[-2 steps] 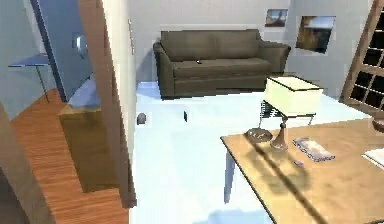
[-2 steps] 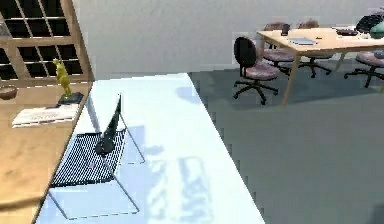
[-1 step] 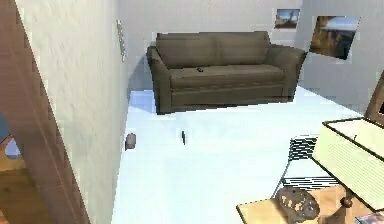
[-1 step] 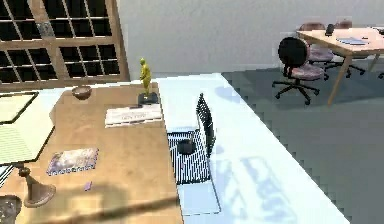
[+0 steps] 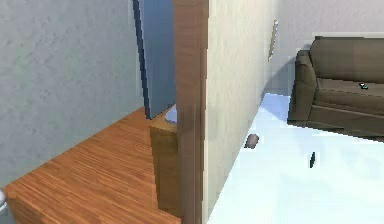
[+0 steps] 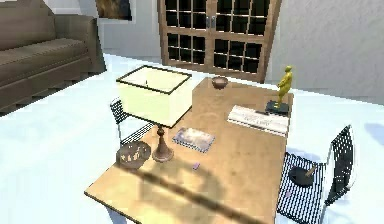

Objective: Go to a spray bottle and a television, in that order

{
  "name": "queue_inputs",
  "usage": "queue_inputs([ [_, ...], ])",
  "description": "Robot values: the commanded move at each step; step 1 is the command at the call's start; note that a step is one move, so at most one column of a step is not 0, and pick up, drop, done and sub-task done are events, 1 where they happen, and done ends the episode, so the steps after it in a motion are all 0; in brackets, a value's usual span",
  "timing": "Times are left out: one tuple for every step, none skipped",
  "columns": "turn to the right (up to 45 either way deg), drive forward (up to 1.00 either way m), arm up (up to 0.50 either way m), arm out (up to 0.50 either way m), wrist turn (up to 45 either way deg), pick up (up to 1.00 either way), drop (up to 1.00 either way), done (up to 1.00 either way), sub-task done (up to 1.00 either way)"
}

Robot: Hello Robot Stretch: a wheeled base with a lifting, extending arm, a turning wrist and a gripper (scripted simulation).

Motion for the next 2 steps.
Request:
queue_inputs([
  [0.0, 0.25, 0.00, 0.00, 0.0, 0.00, 0.00, 0.00, 0.00],
  [0.0, 0.00, 0.00, 0.00, 0.0, 0.00, 0.00, 1.00, 0.00],
])
